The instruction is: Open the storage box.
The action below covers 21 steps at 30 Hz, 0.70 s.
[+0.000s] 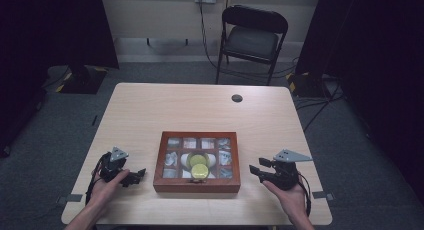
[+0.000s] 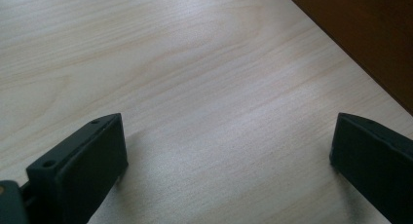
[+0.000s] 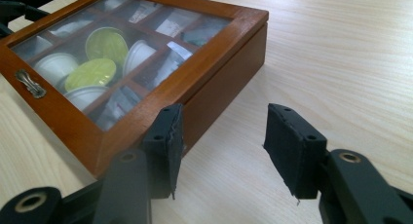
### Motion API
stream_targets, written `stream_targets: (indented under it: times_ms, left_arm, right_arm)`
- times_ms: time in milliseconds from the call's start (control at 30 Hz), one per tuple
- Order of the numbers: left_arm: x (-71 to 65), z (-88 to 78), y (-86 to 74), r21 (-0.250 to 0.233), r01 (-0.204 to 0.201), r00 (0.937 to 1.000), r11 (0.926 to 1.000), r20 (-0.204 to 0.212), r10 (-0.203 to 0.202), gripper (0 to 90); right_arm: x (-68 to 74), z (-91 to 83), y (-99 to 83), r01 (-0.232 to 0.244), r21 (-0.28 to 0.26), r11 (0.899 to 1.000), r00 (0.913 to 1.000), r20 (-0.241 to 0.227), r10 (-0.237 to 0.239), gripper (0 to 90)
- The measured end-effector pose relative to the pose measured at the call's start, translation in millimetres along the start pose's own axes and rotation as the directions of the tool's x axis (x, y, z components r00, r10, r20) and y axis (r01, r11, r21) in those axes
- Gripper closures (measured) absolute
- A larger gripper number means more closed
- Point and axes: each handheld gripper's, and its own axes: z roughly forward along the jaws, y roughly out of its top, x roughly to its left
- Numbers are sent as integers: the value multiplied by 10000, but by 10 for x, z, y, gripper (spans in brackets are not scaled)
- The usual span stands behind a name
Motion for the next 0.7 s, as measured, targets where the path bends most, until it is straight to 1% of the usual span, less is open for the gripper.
stream_targets:
  times_ms: [33,133,200,367,467,533,600,700]
  left_arm:
    - [0,0,0,0,-2,10000,10000,-2,2,0]
    - [0,0,0,-1,1,10000,10000,-2,-1,0]
    - [0,0,0,-2,4,10000,10000,-4,-4,0]
    - [0,0,0,-1,3,10000,10000,-1,-3,0]
    - [0,0,0,1,2,10000,10000,-1,-2,0]
    - [0,0,0,0,0,10000,10000,-2,0,0]
    - [0,0,0,-4,4,10000,10000,-4,-4,0]
    - [0,0,0,-2,0,10000,10000,-4,0,0]
  right_arm:
    - [14,-2,10,26,11,10000,10000,-31,-26,484]
    - [83,15,47,203,80,9998,9992,-360,-200,507]
    - [126,32,62,309,93,9995,9983,-492,-304,511]
    - [217,64,95,375,56,9993,9973,-639,-370,487]
    - [272,83,130,455,75,9989,9953,-864,-447,489]
    - [316,104,157,539,143,9984,9927,-1091,-521,494]
    - [362,134,190,482,164,9987,9898,-1353,-455,502]
    - [445,185,235,534,204,9984,9847,-1669,-493,514]
